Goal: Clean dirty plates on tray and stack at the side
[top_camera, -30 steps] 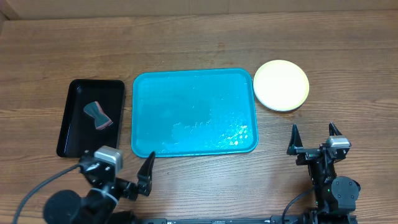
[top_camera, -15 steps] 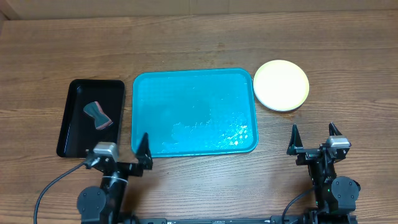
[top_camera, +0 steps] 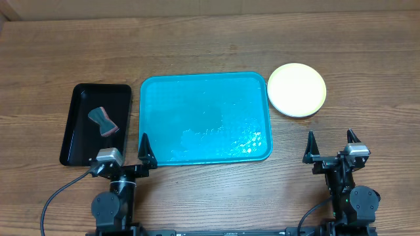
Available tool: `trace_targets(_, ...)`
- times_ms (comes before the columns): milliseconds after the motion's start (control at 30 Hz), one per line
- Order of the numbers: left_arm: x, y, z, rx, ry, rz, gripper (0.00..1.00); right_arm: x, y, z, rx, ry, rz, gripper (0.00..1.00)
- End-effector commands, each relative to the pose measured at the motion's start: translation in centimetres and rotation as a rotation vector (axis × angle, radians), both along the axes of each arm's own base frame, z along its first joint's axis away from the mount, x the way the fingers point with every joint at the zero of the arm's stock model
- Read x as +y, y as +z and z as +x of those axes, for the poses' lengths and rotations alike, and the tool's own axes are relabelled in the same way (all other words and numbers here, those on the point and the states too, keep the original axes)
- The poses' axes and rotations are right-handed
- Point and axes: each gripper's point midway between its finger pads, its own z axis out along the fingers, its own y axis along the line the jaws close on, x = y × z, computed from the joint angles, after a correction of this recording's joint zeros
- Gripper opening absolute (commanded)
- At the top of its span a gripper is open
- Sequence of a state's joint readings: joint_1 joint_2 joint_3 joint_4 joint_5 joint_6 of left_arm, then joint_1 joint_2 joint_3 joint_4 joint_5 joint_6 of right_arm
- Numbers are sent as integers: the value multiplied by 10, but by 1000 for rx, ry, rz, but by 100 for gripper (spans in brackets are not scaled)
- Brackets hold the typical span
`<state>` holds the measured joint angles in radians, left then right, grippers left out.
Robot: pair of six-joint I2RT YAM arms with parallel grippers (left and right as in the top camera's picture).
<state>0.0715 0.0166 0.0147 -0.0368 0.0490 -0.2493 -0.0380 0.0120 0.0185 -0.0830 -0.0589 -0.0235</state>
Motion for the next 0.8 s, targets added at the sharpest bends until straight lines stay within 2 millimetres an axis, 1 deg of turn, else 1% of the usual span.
trace_targets(0, -7, -4, 0, 7, -40, 107, 100, -2, -2, 0, -2, -12, -4, 100)
trace_targets(167, -6, -11, -1, 35, -44, 195, 100, -2, -2, 0, -2, -12, -4, 100)
trace_targets(233, -6, -11, -1, 34, -46, 216, 100, -2, -2, 0, -2, -12, -4, 100)
trace_targets(767, -6, -11, -1, 34, -45, 216, 100, -2, -2, 0, -2, -12, -4, 100)
